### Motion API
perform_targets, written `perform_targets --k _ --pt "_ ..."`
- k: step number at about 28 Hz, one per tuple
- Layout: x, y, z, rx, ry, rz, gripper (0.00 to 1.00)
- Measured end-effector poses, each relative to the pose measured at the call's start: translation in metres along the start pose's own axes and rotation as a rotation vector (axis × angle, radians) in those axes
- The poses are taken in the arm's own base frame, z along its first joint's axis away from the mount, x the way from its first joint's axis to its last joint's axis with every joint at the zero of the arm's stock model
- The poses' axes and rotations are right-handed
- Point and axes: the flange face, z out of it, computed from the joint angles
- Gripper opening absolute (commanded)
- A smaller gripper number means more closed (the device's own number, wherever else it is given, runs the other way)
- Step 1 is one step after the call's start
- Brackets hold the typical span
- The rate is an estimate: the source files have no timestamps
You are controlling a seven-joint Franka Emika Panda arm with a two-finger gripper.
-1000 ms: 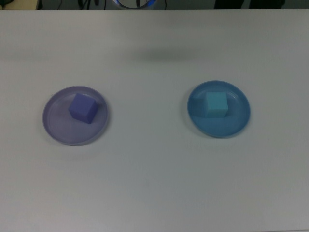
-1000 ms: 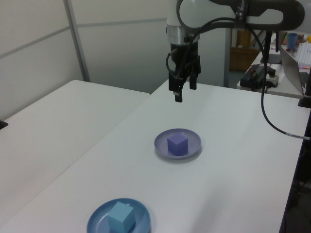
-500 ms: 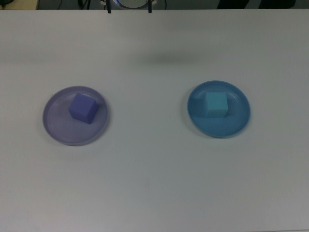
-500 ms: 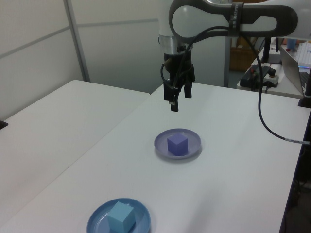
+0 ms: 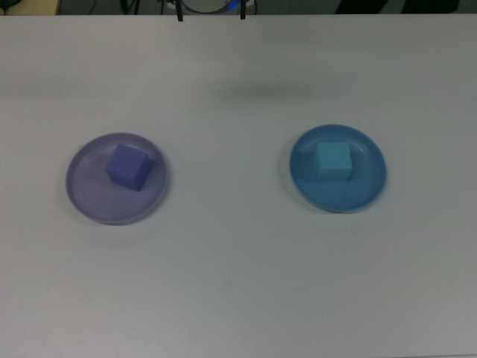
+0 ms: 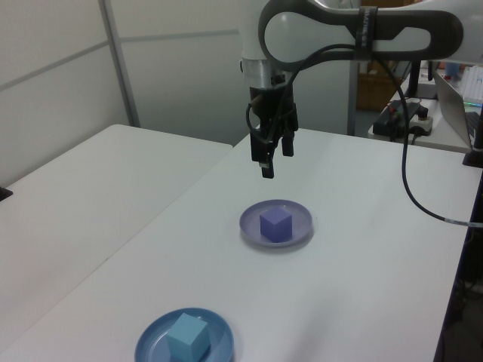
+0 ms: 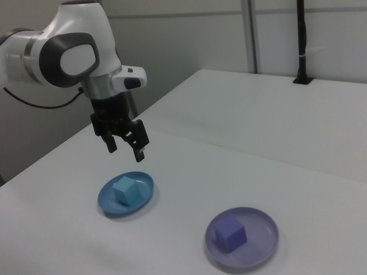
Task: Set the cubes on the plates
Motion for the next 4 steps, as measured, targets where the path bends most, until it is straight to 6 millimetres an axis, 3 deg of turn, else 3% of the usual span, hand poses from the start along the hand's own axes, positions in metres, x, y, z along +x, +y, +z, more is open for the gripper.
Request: perform_targets --k 4 --pt "0.0002 0.0001 0.0004 0.0 -0.001 0.0 1.0"
